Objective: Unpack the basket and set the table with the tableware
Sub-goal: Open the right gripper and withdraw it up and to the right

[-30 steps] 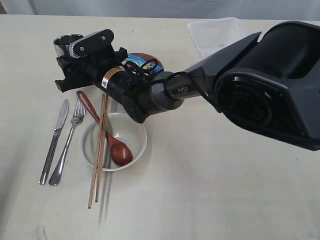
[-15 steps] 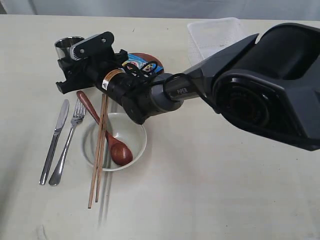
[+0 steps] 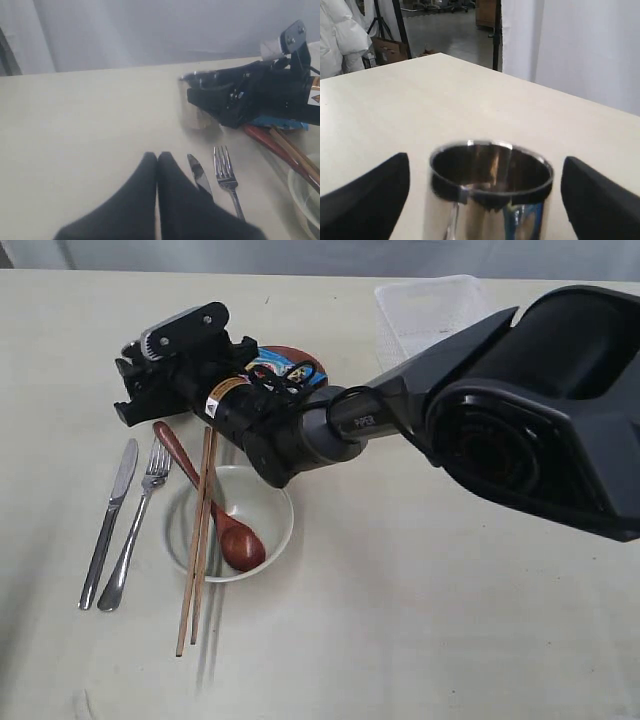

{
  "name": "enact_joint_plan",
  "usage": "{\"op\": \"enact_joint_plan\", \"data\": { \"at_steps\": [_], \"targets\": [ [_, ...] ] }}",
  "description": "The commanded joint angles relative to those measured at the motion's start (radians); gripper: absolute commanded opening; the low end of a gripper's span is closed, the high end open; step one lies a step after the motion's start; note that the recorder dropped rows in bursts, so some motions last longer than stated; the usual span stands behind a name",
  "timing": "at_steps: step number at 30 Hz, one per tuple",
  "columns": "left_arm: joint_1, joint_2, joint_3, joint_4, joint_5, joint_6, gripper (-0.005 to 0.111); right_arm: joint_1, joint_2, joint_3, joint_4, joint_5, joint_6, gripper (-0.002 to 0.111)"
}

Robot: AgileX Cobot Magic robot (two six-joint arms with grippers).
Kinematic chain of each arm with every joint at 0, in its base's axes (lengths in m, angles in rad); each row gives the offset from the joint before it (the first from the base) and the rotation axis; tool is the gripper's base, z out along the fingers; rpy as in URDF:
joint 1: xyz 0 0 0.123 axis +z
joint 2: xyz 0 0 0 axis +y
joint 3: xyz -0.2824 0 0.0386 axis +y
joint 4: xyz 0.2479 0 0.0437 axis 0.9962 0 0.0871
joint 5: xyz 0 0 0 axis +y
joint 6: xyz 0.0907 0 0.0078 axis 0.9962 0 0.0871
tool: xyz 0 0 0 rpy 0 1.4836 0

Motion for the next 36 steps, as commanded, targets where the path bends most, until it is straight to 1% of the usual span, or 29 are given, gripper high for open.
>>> {"op": "enact_joint_plan", "data": {
  "at_steps": [1,3,8,10,13,16,17,19,20,21,22,23,25,28,30,33,34,36],
  "targets": [
    [0.003,-0.005,0.004,-0.006,-0.001,-0.004,0.000,-0.002,-0.002,-0.015,0.004,0.042,-0.011,0.084],
    [0.003,-0.005,0.004,-0.006,-0.001,-0.004,0.000,-0.002,-0.002,-0.025,0.004,0.077,-0.013,0.084],
    [0.003,-0.005,0.004,-0.006,-0.001,-0.004,0.000,-0.002,-0.002,-0.049,0.004,0.095,-0.039,0.084],
    [0.003,-0.005,0.004,-0.006,-0.001,-0.004,0.000,-0.002,-0.002,-0.073,0.004,0.133,-0.039,0.084],
    [0.003,-0.005,0.004,-0.006,-0.001,-0.004,0.000,0.000,-0.004,-0.109,0.004,0.217,-0.037,0.084],
    [0.003,-0.005,0.004,-0.006,-0.001,-0.004,0.000,0.000,-0.067,-0.135,0.020,0.349,-0.035,0.083],
    [0.003,-0.005,0.004,-0.006,-0.001,-0.004,0.000,0.000,-0.090,-0.140,0.024,0.383,-0.035,0.080],
    [0.003,-0.005,0.004,-0.006,-0.001,-0.004,0.000,0.000,-0.164,-0.140,0.041,0.491,-0.035,0.060],
    [0.003,-0.005,0.004,-0.006,-0.001,-0.004,0.000,0.000,-0.213,-0.140,0.043,0.567,-0.035,0.039],
    [0.003,-0.005,0.004,-0.006,-0.001,-0.004,0.000,0.000,-0.234,-0.140,0.041,0.601,-0.038,0.028],
    [0.003,-0.005,0.004,-0.006,-0.001,-0.004,0.000,0.000,-0.262,-0.140,0.041,0.641,-0.062,0.010],
    [0.003,-0.005,0.004,-0.006,-0.001,-0.004,0.000,-0.002,-0.279,-0.140,0.043,0.663,-0.079,0.000],
    [0.003,-0.005,0.004,-0.006,-0.001,-0.004,0.000,-0.006,-0.315,-0.140,0.043,0.721,-0.079,0.000],
    [0.003,-0.005,0.004,-0.006,-0.001,-0.004,0.000,-0.016,-0.377,-0.133,0.041,0.858,-0.079,-0.001],
    [0.003,-0.005,0.004,-0.006,-0.001,-0.004,0.000,-0.018,-0.423,-0.084,0.041,0.864,-0.079,-0.001],
    [0.003,-0.005,0.004,-0.006,-0.001,-0.004,0.000,-0.018,-0.559,0.098,0.043,0.697,-0.055,-0.001],
    [0.003,-0.005,0.004,-0.006,-0.001,-0.004,0.000,-0.023,-0.612,0.200,0.055,0.596,-0.040,-0.001],
    [0.003,-0.005,0.004,-0.006,-0.001,-0.004,0.000,-0.039,-0.716,0.352,0.095,0.465,-0.031,-0.001]
  ]
}}
